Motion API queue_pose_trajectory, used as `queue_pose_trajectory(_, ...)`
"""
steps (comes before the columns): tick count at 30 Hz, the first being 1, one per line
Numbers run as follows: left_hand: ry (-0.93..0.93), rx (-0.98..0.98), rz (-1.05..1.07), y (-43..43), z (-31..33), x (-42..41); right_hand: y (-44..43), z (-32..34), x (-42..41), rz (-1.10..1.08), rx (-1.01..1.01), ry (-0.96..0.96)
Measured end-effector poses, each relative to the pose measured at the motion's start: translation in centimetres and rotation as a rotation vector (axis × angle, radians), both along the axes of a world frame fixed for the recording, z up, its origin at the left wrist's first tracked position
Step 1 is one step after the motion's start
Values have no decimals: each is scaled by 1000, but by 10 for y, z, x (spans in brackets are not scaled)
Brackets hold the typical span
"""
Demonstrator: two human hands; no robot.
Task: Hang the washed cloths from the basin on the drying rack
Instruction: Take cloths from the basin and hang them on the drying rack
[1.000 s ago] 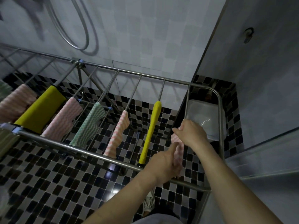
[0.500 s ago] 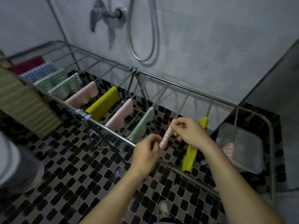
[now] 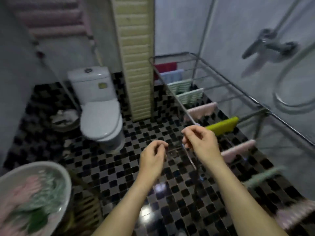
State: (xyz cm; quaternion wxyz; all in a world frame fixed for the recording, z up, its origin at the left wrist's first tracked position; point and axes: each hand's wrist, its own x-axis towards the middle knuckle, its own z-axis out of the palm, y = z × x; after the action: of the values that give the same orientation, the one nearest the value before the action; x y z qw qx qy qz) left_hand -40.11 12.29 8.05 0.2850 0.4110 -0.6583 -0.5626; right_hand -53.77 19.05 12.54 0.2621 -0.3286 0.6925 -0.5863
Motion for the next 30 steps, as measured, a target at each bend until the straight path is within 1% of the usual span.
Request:
queue_pose_trajectory(1,0,21,62,-9,-2,9,-14,-2,8,68,28,21)
queue_pose_trajectory(2,16,42,171,-28,-4,29,-46,-5,26,191,65,31)
queue_pose_trajectory(3,25,82,197,-32,-4,32,-51,-9,29,236,113,50)
queue_pose_trajectory(5,16,132,319,-52,-10,53,-85,-13,49,385,179,37)
queue_pose_trajectory(6,-5,147,420,-66,-14,73,-111,-18,67,498,198,30)
queue_pose_trajectory(8,-38,163,566,-84,-20,97,-145,-25,90,640,235,26)
queue_pose_trajectory(9,-38,160,688,-95,-28,118,-169,-29,111,747,264,0)
queue_pose_trajectory(12,-58,204,874,-111,-43,156,-210,-43,146,877,300,-199)
queue_pose_trajectory(17,-119,241,1166,-115,-66,219,-258,-72,199,1082,464,-351)
queue_pose_trajectory(21,-186,369,1352,-102,-85,265,-275,-96,248,1226,649,-406)
queue_pose_trajectory(24,-320,452,1318,-97,-99,292,-286,-122,281,1322,748,-376)
queue_pose_trajectory(26,-447,490,1268,-94,-113,307,-290,-137,301,1372,782,-303)
queue_pose_trajectory(28,-565,575,1171,-92,-123,317,-293,-152,318,1415,809,-204)
queue_pose_trajectory(30,-656,635,1005,-94,-140,331,-295,-169,341,1472,844,-86)
